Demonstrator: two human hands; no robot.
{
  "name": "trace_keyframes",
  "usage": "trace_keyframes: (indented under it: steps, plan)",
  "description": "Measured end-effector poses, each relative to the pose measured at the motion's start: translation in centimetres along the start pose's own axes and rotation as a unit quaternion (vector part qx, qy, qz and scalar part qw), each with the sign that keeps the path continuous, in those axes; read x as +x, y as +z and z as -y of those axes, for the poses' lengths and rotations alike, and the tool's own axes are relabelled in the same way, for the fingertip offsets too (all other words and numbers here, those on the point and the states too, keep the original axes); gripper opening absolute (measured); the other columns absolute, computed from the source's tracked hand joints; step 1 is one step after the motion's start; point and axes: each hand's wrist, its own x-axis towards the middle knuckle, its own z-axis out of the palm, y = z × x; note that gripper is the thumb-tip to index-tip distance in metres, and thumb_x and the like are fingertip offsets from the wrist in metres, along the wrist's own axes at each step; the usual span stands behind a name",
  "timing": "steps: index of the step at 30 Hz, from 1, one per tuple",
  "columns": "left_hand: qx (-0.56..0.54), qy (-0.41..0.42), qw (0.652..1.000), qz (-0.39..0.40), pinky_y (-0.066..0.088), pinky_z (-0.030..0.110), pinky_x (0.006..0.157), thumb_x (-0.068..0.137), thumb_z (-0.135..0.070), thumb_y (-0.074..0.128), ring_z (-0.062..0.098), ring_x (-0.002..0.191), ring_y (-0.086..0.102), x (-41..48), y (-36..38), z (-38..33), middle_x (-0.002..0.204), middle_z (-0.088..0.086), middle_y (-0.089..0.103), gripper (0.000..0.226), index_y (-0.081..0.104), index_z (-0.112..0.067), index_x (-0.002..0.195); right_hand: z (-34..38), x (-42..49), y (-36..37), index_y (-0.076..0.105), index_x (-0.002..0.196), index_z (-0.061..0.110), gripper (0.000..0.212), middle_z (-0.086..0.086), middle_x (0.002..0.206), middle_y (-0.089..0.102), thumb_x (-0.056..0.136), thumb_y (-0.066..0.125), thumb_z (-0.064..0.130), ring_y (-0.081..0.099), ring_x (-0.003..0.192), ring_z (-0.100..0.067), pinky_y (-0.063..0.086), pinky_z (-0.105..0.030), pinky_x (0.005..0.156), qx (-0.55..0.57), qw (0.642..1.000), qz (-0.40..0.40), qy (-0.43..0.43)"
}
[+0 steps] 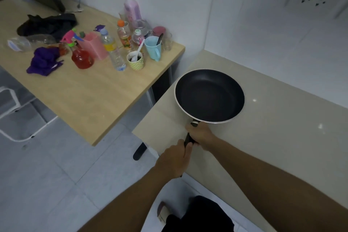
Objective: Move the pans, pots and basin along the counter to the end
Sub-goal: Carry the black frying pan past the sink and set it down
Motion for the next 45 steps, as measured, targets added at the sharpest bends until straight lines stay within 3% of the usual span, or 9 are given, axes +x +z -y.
trace_keyframes:
  steps: [7,17,21,24,27,31,36,40,45]
  plan:
    - [0.001,-0.026,0.998,0.062,0.046,0.036,0.075,0.100,-0.061,0.018,0.022,0.085,0.060,5.3,-3.5,1.0,0.089,0.003,0.060,0.046,0.046,-0.025,0.094,2.5,5.0,1.2,0.053,0.097,0.006,0.019,-0.013,0.089,0.055,0.091,0.060,0.023,0.053,0.067,-0.023,0.037,-0.020,0.036,-0.019,1.000,-0.023,0.005]
    - [0.046,-0.057,0.993,0.091,0.055,0.042,0.078,0.102,-0.058,0.014,0.021,0.073,0.060,11.8,-6.0,0.0,0.081,0.004,0.056,0.055,0.049,-0.017,0.114,5.6,11.4,1.0,0.059,0.099,0.003,0.026,-0.016,0.097,0.061,0.092,0.059,0.028,0.066,0.098,-0.037,0.058,-0.050,0.084,-0.012,0.999,-0.035,0.024]
    - [0.054,-0.076,0.992,0.085,0.055,0.046,0.081,0.101,-0.058,0.014,0.026,0.083,0.061,13.7,-6.4,-0.1,0.083,0.004,0.055,0.054,0.048,-0.017,0.113,6.4,13.2,0.8,0.058,0.100,0.003,0.028,-0.017,0.105,0.063,0.093,0.058,0.031,0.065,0.099,-0.034,0.056,-0.052,0.089,0.000,0.999,-0.036,0.039]
    - [0.099,-0.066,0.991,0.069,0.050,0.042,0.079,0.102,-0.054,0.017,0.030,0.088,0.061,15.1,-6.9,-0.2,0.092,0.009,0.061,0.052,0.049,-0.014,0.111,6.9,14.3,0.6,0.057,0.088,0.008,0.024,-0.018,0.103,0.064,0.094,0.057,0.031,0.065,0.099,-0.035,0.056,-0.053,0.089,0.012,0.998,-0.037,0.040]
    - [0.080,-0.078,0.991,0.073,0.046,0.038,0.072,0.102,-0.055,0.016,0.018,0.071,0.054,16.0,-7.0,-0.2,0.082,0.002,0.055,0.048,0.047,-0.018,0.104,7.4,15.0,0.4,0.056,0.087,0.007,0.025,-0.020,0.106,0.065,0.094,0.056,0.031,0.065,0.099,-0.036,0.056,-0.055,0.089,0.012,0.998,-0.039,0.042]
    - [0.074,-0.080,0.991,0.084,0.046,0.037,0.068,0.103,-0.054,0.016,0.016,0.071,0.054,16.8,-7.5,-0.8,0.081,0.002,0.054,0.051,0.048,-0.016,0.109,8.0,15.7,0.1,0.056,0.084,0.006,0.024,-0.020,0.102,0.065,0.092,0.056,0.029,0.066,0.098,-0.036,0.057,-0.055,0.088,0.013,0.998,-0.042,0.047]
    - [0.152,-0.053,0.984,0.070,0.048,0.046,0.087,0.104,-0.048,0.020,0.035,0.102,0.061,17.3,-8.1,-1.3,0.110,0.016,0.064,0.051,0.049,-0.009,0.119,8.5,16.3,-0.1,0.055,0.078,0.008,0.025,-0.014,0.090,0.061,0.092,0.055,0.029,0.066,0.097,-0.036,0.057,-0.053,0.088,0.008,0.998,-0.041,0.049]
    - [0.161,-0.051,0.982,0.079,0.049,0.046,0.088,0.104,-0.047,0.021,0.036,0.102,0.061,17.5,-8.2,-1.4,0.111,0.017,0.063,0.050,0.048,-0.008,0.119,8.4,16.4,-0.1,0.058,0.083,0.007,0.024,-0.021,0.104,0.066,0.092,0.056,0.029,0.066,0.098,-0.036,0.057,-0.054,0.088,0.001,0.998,-0.045,0.049]
    - [0.104,-0.058,0.987,0.110,0.048,0.035,0.070,0.104,-0.052,0.021,0.021,0.079,0.060,17.2,-8.7,-1.3,0.090,0.006,0.060,0.048,0.049,-0.013,0.111,8.0,15.5,-0.8,0.059,0.112,0.008,0.038,-0.013,0.111,0.066,0.092,0.065,0.040,0.067,0.097,-0.026,0.060,-0.033,0.058,0.072,0.995,-0.013,0.062]
